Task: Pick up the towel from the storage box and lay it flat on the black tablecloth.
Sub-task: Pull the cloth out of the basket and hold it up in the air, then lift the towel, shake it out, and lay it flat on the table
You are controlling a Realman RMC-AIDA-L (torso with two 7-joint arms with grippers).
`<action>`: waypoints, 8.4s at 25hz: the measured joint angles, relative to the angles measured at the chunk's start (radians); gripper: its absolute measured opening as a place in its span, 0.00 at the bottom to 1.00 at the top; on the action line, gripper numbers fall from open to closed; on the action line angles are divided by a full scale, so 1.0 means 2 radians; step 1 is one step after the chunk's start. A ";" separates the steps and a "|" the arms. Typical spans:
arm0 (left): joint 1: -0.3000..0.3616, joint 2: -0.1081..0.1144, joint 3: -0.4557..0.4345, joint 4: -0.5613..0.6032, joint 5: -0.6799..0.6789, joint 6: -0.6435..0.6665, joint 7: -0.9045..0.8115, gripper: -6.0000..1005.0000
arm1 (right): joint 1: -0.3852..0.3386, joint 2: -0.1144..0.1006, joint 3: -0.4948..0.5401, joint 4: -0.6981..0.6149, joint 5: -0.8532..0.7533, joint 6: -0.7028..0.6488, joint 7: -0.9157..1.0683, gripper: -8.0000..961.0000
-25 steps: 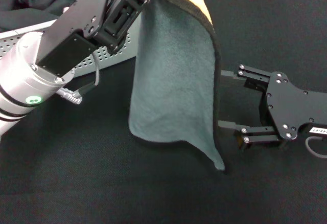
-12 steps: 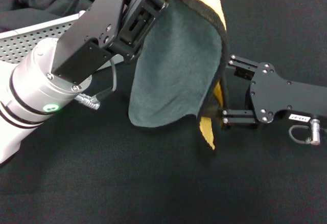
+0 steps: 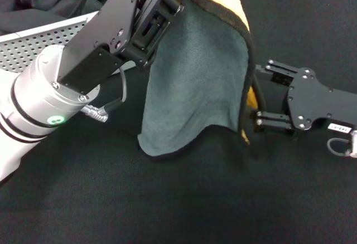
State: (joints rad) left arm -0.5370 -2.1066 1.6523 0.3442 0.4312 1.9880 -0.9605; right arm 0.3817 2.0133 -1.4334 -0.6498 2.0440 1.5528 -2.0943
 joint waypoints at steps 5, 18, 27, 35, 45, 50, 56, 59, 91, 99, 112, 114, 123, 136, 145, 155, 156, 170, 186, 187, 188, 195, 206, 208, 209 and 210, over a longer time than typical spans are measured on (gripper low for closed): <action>0.001 0.000 0.001 0.000 0.002 0.000 -0.002 0.03 | -0.009 -0.001 0.009 0.004 0.000 -0.001 -0.002 0.76; 0.008 0.000 0.016 0.003 0.002 0.003 -0.005 0.03 | -0.011 -0.003 0.014 0.008 -0.008 0.000 -0.007 0.44; 0.017 0.004 0.025 0.003 0.006 0.004 -0.023 0.03 | -0.016 -0.006 0.024 -0.002 -0.019 0.031 -0.024 0.08; 0.034 0.052 0.023 0.019 0.066 0.009 -0.114 0.03 | -0.074 -0.029 0.058 -0.148 -0.026 0.071 0.084 0.01; 0.145 0.091 -0.043 0.162 0.127 0.020 -0.205 0.03 | -0.197 -0.014 0.084 -0.376 -0.054 0.118 0.202 0.01; 0.172 0.085 -0.064 0.204 0.176 0.021 -0.223 0.03 | -0.247 -0.012 0.057 -0.436 -0.056 0.122 0.213 0.01; 0.188 0.085 -0.062 0.211 0.187 0.025 -0.279 0.03 | -0.271 -0.015 0.011 -0.466 -0.057 0.126 0.241 0.01; 0.205 0.083 -0.066 0.213 0.186 0.025 -0.302 0.03 | -0.279 -0.016 -0.005 -0.460 -0.057 0.127 0.240 0.01; 0.033 0.087 -0.132 -0.082 0.293 -0.131 -0.269 0.03 | -0.030 -0.050 0.017 0.045 -0.031 0.114 0.136 0.01; 0.024 0.077 -0.133 -0.056 0.321 -0.217 -0.252 0.03 | -0.002 -0.045 0.085 0.089 -0.086 0.052 0.139 0.01; 0.004 0.068 -0.137 -0.009 0.393 -0.320 -0.212 0.03 | 0.036 -0.028 0.082 0.122 -0.128 -0.055 0.152 0.01; 0.005 0.069 -0.138 -0.003 0.397 -0.322 -0.199 0.03 | 0.038 -0.023 0.082 0.122 -0.132 -0.074 0.153 0.01; 0.007 0.071 -0.139 0.036 0.426 -0.323 -0.135 0.03 | 0.049 -0.013 0.081 0.119 -0.150 -0.129 0.153 0.01; 0.041 0.061 -0.150 0.106 0.440 -0.346 -0.056 0.03 | 0.068 -0.011 0.082 0.117 -0.164 -0.159 0.155 0.01; 0.044 0.036 -0.184 0.116 0.482 -0.377 0.027 0.03 | 0.088 -0.008 0.082 0.116 -0.183 -0.191 0.169 0.01; 0.048 0.016 -0.191 0.122 0.485 -0.432 0.083 0.03 | 0.096 -0.019 0.082 0.101 -0.191 -0.190 0.237 0.01; 0.049 0.015 -0.201 0.123 0.485 -0.433 0.084 0.03 | 0.097 -0.020 0.082 0.099 -0.191 -0.184 0.245 0.01; 0.053 0.007 -0.223 0.118 0.476 -0.433 0.137 0.03 | 0.121 -0.025 0.084 0.096 -0.232 -0.201 0.353 0.01; 0.056 0.004 -0.223 0.103 0.450 -0.452 0.176 0.03 | 0.142 -0.012 0.085 0.014 -0.378 -0.239 0.502 0.01; 0.056 0.004 -0.223 0.103 0.449 -0.452 0.179 0.03 | 0.144 -0.012 0.085 0.014 -0.379 -0.240 0.503 0.01; 0.056 0.003 -0.223 0.103 0.446 -0.452 0.182 0.03 | 0.145 -0.013 0.085 0.014 -0.379 -0.240 0.503 0.01; 0.057 0.003 -0.224 0.103 0.442 -0.455 0.187 0.03 | 0.151 -0.006 0.083 -0.019 -0.410 -0.240 0.531 0.01; 0.053 0.004 -0.224 0.084 0.427 -0.472 0.220 0.03 | 0.166 0.002 0.073 -0.078 -0.473 -0.232 0.617 0.01; 0.053 0.004 -0.224 0.084 0.416 -0.472 0.226 0.03 | 0.168 0.003 0.071 -0.089 -0.499 -0.232 0.636 0.01; 0.053 0.004 -0.224 0.083 0.408 -0.472 0.233 0.03 | 0.170 0.003 0.070 -0.091 -0.513 -0.234 0.646 0.01; 0.054 0.004 -0.224 0.081 0.398 -0.472 0.242 0.03 | 0.172 0.004 0.070 -0.092 -0.522 -0.236 0.653 0.01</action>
State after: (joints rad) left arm -0.4297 -2.0987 1.2040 0.5058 1.2278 1.0440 -0.4771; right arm 0.7262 2.0206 -1.2937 -0.8329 1.0010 1.0806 -0.7887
